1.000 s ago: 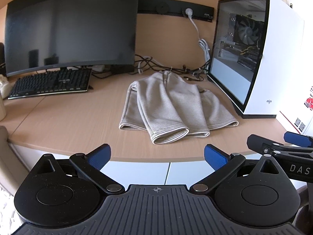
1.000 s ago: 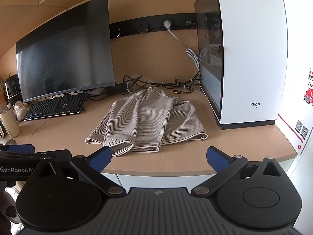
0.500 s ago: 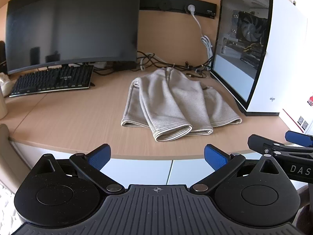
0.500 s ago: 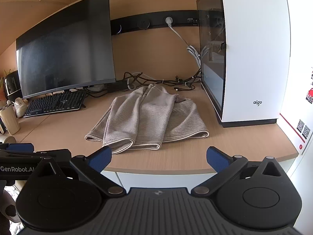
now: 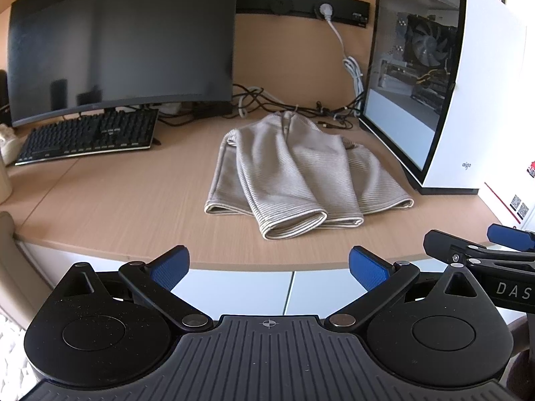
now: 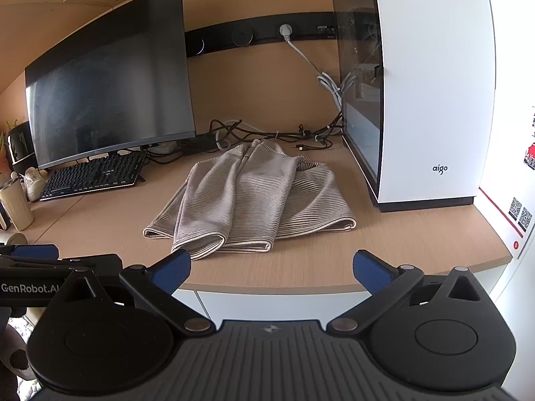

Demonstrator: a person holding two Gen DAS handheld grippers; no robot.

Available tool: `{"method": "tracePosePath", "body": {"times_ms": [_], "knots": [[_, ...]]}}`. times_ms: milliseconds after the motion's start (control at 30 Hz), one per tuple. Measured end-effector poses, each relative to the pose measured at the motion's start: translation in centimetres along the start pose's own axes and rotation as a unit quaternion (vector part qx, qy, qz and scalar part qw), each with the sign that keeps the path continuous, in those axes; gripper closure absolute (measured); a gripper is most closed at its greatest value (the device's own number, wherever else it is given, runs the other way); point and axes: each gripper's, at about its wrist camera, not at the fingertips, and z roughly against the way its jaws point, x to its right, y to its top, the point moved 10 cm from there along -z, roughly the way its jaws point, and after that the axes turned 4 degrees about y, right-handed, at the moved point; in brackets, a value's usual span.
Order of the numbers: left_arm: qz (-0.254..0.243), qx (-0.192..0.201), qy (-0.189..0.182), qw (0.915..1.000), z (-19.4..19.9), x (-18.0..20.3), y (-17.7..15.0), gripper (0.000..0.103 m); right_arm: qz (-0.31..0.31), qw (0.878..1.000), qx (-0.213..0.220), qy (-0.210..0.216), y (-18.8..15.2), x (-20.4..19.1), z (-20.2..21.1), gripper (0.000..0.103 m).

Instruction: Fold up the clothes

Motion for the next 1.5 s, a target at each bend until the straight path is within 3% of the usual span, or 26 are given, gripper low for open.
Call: {"method": "tracePosePath", "body": {"times_ms": [1500], "knots": [[-0.003, -0.017, -0.001, 0.9999, -2.5, -0.6, 0.1, 0.0, 0.005, 1.0, -0.023, -0.01, -0.2, -0.1, -2.4, 0.0]]}}
